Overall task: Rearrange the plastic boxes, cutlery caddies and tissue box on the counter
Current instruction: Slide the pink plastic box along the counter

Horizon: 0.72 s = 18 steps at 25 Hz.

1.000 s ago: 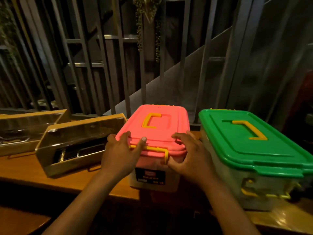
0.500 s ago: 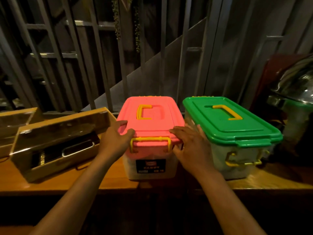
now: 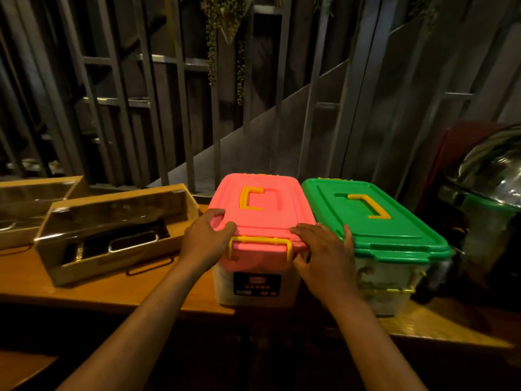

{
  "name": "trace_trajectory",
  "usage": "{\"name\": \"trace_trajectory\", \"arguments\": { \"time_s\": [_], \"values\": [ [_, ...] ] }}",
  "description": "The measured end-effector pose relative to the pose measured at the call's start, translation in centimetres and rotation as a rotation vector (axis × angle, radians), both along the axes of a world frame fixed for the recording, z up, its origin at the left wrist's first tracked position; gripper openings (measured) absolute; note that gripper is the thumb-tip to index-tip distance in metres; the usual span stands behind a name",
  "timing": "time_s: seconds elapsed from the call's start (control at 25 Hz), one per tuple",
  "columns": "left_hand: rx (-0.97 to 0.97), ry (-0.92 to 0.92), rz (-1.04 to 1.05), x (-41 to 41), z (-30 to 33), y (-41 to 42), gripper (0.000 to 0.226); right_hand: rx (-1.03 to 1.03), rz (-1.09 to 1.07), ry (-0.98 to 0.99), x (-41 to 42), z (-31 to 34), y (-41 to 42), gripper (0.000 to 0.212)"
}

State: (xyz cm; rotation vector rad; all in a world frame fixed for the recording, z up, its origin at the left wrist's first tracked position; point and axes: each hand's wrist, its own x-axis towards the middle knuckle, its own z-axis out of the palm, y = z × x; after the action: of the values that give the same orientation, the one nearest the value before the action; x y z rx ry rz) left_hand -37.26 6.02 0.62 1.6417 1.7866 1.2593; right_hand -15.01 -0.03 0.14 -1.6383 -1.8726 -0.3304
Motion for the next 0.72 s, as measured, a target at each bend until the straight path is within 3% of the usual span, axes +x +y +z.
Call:
{"name": "trace_trajectory", "arguments": {
  "time_s": [0.16, 0.28, 0.4, 0.72],
  "values": [
    [0.062, -0.009, 0.018, 0.2, -0.2, -0.9, 0.041, 0.012, 0.053, 0.057, 0.0, 0.0, -0.3, 0.054],
    [0.167, 0.135, -0.02, -1.2, -0.3, -2.6, 0.038, 0.04, 0.124, 0.228, -2.4, 0.9, -0.4, 0.058],
    [0.271, 0.29, -0.119, -4.2, -0.7, -5.0, 0.037, 0.068, 0.227, 0.236, -6.7, 1.7, -0.9, 0.05],
    [0.267, 0.491, 0.013, -20.9, -1.5, -4.5, 0.029, 0.098, 0.338, 0.225, -22.3, 1.3, 2.7, 0.035]
  ]
}}
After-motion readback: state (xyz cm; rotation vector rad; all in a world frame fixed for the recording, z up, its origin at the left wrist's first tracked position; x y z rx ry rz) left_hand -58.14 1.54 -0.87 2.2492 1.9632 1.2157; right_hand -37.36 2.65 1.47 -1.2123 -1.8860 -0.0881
